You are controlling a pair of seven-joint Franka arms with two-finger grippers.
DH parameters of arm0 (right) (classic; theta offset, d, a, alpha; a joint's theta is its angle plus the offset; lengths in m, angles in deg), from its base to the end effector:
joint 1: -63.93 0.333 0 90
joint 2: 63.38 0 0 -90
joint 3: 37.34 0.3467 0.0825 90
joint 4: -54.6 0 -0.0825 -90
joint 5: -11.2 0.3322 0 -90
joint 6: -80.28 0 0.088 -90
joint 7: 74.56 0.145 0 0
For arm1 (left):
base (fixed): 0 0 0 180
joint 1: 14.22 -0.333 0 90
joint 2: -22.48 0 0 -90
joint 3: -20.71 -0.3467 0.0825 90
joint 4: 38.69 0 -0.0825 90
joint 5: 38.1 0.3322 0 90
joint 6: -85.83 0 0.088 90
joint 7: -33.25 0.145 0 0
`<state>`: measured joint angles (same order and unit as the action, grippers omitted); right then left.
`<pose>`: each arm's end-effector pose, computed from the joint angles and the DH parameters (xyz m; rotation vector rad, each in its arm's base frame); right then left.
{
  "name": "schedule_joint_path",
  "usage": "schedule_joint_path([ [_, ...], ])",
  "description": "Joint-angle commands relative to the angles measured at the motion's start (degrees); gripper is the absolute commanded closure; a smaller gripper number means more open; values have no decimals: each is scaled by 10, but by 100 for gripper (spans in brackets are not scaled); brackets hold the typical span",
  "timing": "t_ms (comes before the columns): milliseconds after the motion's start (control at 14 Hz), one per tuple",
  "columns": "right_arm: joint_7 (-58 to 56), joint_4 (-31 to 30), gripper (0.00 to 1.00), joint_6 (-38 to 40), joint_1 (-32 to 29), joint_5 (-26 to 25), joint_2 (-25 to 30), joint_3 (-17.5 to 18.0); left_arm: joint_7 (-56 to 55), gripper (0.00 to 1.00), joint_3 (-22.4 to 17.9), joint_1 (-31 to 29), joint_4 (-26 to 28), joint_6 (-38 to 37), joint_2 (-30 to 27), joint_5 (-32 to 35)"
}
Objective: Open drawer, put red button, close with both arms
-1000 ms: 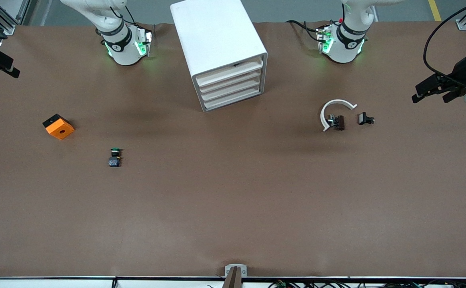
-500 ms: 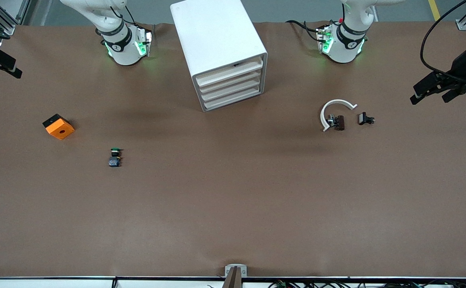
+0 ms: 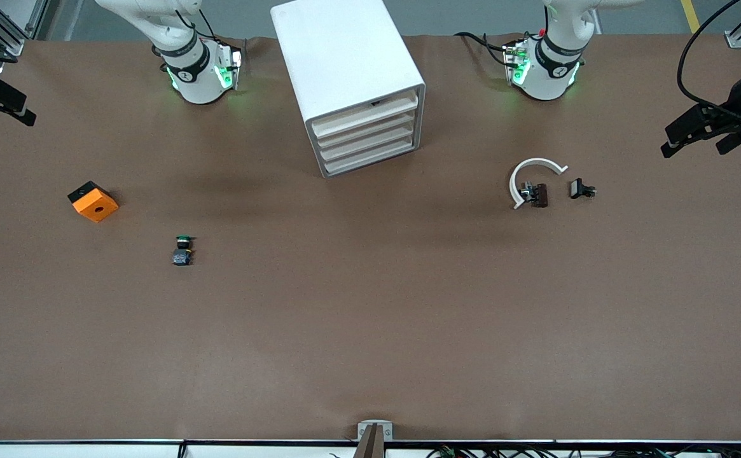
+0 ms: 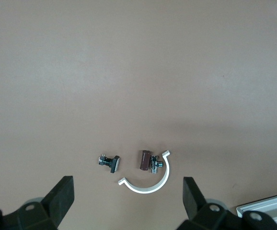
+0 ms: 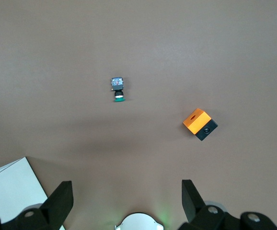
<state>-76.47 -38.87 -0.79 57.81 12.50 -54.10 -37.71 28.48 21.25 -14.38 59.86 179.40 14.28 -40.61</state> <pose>0.4253 -0.0451 0.6546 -3.1107 0.1197 0.0819 0.4609 -0.0095 0.6287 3.0932 0.1210 0.0840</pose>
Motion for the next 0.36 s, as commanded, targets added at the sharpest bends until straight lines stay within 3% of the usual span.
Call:
schedule_joint_path([
  [0,-1,-14,0,-8,4,-4,15,-2,3,0,5,-4,-20,-17,7,11],
  [286,-1,-14,0,-7,4,-3,15,-2,5,0,5,-4,-24,-17,8,12],
])
